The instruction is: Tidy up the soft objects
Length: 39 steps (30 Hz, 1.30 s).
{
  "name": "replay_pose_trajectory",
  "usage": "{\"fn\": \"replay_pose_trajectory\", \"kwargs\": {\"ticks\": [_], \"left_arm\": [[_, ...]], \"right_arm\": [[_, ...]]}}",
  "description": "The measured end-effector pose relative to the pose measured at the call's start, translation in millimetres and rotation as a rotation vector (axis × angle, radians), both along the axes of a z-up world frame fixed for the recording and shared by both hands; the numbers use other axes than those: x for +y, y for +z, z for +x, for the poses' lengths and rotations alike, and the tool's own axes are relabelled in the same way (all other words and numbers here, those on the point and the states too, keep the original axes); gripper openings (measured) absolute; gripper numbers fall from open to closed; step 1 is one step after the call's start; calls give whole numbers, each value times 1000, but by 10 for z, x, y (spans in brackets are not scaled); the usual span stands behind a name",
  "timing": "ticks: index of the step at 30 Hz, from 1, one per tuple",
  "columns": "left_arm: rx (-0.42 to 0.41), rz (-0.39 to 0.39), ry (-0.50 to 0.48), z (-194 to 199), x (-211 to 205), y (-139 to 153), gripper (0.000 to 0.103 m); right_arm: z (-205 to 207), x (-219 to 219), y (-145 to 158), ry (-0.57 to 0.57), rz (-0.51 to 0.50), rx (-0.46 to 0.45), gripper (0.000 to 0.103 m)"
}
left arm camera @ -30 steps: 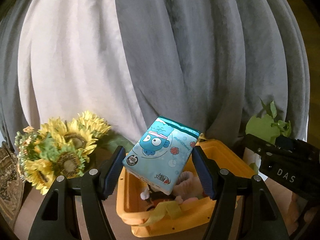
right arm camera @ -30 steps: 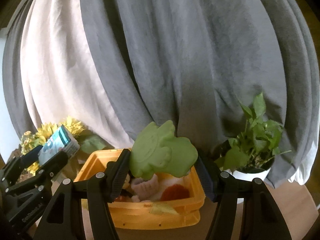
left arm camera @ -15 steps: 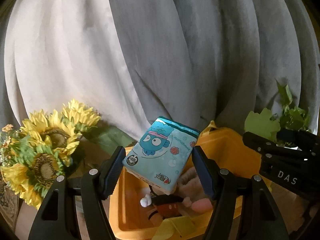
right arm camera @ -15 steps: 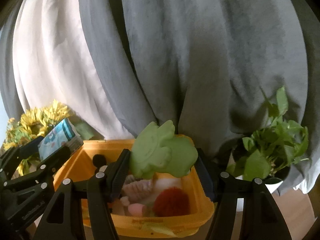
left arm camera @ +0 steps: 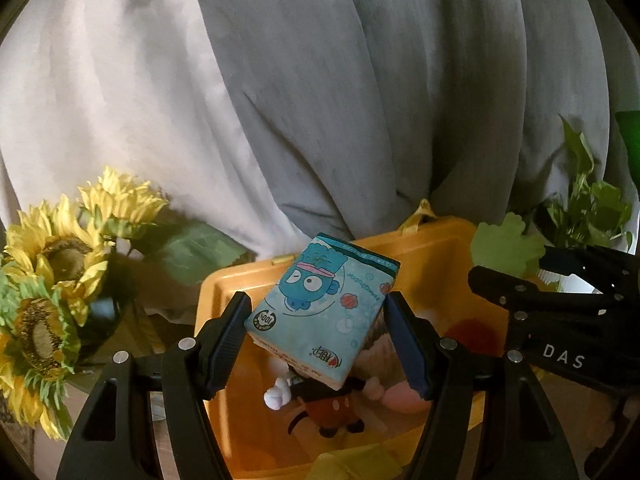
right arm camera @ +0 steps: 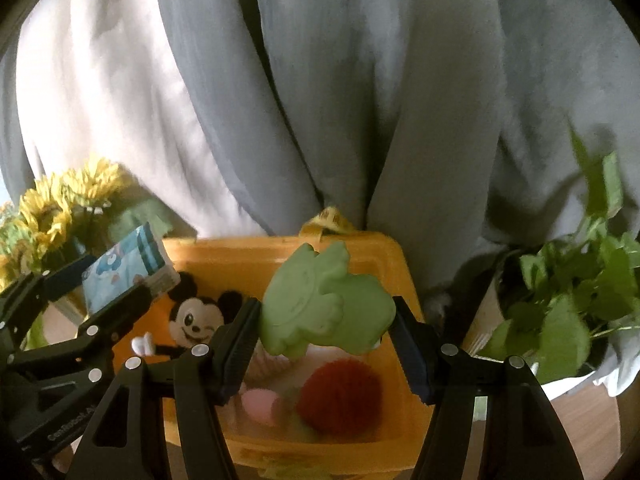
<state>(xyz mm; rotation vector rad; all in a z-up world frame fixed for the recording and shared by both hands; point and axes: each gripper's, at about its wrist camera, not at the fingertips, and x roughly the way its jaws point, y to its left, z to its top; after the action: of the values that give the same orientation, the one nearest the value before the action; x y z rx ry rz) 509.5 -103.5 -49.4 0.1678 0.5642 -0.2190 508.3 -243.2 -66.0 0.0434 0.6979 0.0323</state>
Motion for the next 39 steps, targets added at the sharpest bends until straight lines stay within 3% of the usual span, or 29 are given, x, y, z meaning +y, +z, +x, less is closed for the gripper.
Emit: {"fn": "replay_pose_trajectory", "kwargs": {"ticks": [11,16,19,30,32,39], "left_arm": [[107,31,-78,114,-65,-177,68],[109,28,-68,91,-57,-180,73],[104,25,-48,35,-28,-139,75],[29,14,75,-561,136,179,88],[8,7,92,-735,165,248,88],[-45,-7,139,-1281,207,450,94]], "right_arm": [[127,17,-192,19,-19,104,66],[107,12,-194,13,-28,103,78],[62,2,-160,4,-33,96,78],[-475,-10,117,-44,-44,12,78],[-617,-8,187,-55,-56,-13,85],[-1200,-24,445,-82,-47,-87,90]]}}
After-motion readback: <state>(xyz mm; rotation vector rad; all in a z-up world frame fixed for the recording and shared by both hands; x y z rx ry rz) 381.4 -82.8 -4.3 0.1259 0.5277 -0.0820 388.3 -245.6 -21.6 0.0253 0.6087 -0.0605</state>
